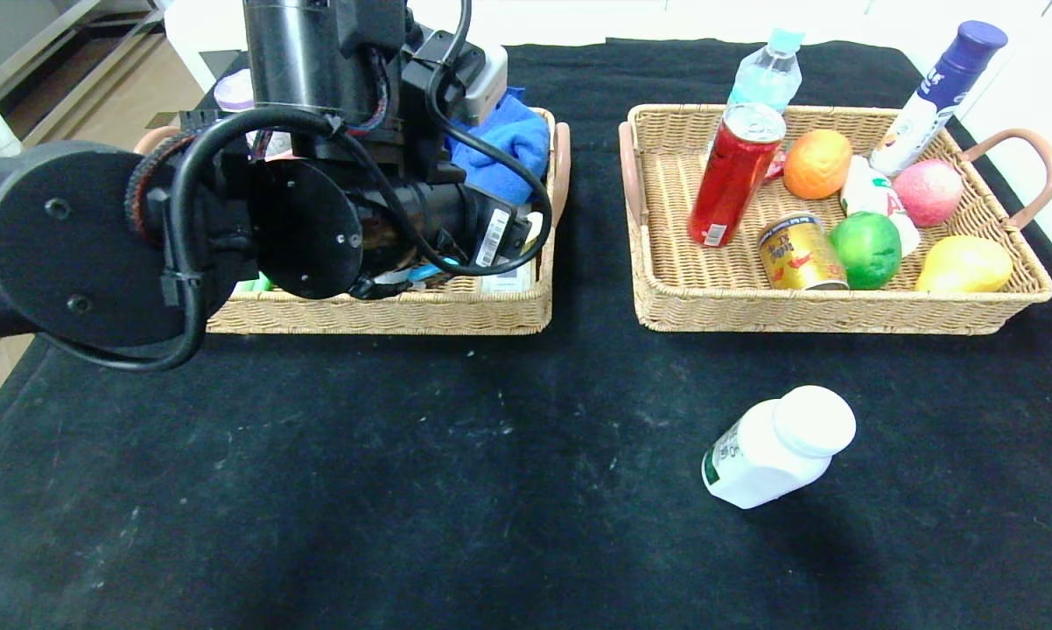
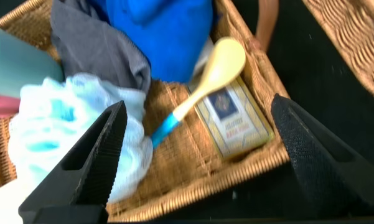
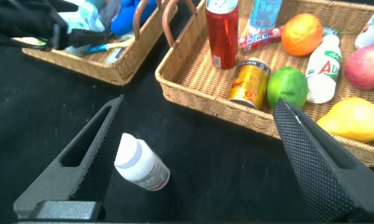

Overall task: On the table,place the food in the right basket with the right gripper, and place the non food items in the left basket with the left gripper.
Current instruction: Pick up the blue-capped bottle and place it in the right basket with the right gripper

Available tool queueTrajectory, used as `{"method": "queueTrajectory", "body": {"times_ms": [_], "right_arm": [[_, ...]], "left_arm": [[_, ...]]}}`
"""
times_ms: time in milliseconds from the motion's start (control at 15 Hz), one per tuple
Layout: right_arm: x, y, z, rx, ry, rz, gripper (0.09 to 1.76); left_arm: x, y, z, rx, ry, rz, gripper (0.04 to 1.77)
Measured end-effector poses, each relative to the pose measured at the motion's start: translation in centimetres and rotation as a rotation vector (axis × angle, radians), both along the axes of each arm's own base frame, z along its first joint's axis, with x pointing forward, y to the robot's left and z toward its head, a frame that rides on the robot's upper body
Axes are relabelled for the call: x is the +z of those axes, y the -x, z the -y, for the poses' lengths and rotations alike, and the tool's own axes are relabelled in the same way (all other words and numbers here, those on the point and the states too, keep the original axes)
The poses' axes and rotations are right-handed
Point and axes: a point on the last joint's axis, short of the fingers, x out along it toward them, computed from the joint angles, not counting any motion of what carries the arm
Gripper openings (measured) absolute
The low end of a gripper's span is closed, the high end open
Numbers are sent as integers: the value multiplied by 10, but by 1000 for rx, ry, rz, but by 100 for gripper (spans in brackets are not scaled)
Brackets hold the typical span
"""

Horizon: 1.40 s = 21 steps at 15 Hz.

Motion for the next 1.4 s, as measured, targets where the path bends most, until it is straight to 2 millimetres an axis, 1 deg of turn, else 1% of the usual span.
{"method": "queueTrajectory", "body": {"times_ms": [200,400,600,867,1133,1400], "right_arm": [[-3,-3,-2,5,9,-17,171],[-7,-8,-5,10,28,-34,171],[-13,-12,-8,29,56,-54,171],[-22,-16,-11,35,77,-86,171],[-31,-18,-17,74,124,-106,171],[-43,-18,-20,91,186,-120,171]], "left_arm": [[-8,24,-13,-69,-20,-40,169],[-16,56,-32,-187,-22,-75,169],[-28,88,-53,-346,-5,-116,170],[-46,117,-76,-470,13,-161,170],[-68,136,-91,-526,17,-188,171],[-84,139,-94,-535,63,-75,171]]}}
